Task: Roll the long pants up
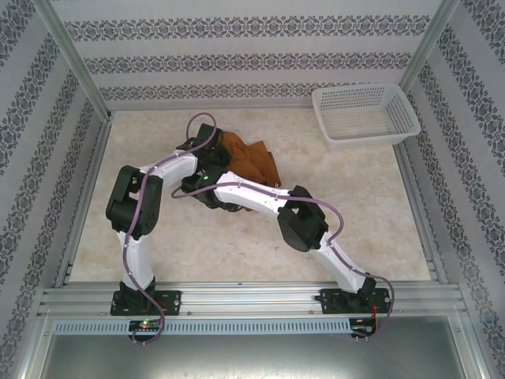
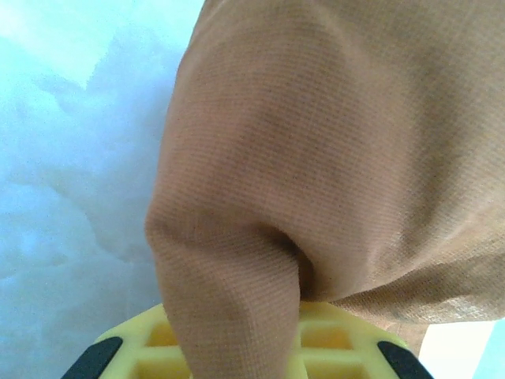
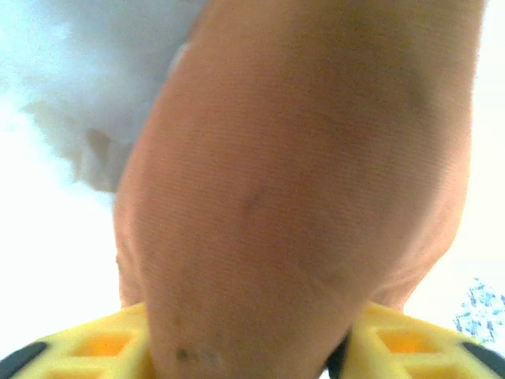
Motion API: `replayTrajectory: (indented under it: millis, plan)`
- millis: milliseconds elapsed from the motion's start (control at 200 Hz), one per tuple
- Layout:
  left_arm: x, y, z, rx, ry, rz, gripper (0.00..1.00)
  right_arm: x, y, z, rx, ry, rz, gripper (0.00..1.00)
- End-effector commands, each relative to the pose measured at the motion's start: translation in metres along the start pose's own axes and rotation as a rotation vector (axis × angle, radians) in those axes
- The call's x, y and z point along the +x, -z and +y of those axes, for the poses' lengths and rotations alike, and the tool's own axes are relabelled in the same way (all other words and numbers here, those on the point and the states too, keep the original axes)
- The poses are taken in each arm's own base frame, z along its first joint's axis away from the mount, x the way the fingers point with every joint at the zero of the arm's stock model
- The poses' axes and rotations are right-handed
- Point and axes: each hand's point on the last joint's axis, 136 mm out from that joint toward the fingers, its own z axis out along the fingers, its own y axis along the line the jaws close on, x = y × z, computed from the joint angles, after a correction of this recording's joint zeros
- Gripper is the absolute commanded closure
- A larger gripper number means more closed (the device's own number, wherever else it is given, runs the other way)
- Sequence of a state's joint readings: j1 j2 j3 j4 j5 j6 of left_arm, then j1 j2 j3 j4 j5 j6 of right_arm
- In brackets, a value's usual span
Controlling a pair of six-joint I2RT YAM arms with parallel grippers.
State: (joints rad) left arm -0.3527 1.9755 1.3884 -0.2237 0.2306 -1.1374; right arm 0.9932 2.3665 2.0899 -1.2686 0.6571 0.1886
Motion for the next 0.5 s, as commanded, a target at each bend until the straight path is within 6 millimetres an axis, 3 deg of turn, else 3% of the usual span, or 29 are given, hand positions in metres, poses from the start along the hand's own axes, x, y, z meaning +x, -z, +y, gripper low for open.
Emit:
replayTrajectory:
  millis: [0, 145, 310, 360, 440, 460, 495]
  plan:
    - [0.043, 0.044, -0.023, 0.044, -0.004, 0.106, 1.00, -0.007, -0.057, -0.001, -0.150, -0.132, 0.029, 0.66]
    - [0.034, 0.060, -0.035, 0.084, 0.007, 0.073, 1.00, 0.007, -0.060, -0.002, -0.208, -0.166, 0.047, 1.00]
    - [0.012, 0.069, -0.046, 0.110, 0.045, 0.023, 1.00, 0.020, -0.052, 0.000, -0.265, -0.215, 0.035, 1.00]
    - [0.001, 0.070, -0.051, 0.121, 0.058, 0.009, 0.78, 0.024, -0.046, 0.001, -0.284, -0.236, 0.023, 1.00]
    - [-0.020, 0.070, -0.057, 0.120, 0.077, -0.023, 0.09, 0.029, -0.036, 0.000, -0.308, -0.260, 0.001, 1.00]
    - [-0.026, 0.071, -0.060, 0.122, 0.081, -0.033, 0.01, 0.030, -0.032, 0.000, -0.317, -0.272, -0.008, 1.00]
    - [-0.035, 0.072, -0.064, 0.126, 0.084, -0.046, 0.00, 0.032, -0.027, -0.001, -0.336, -0.287, -0.015, 1.00]
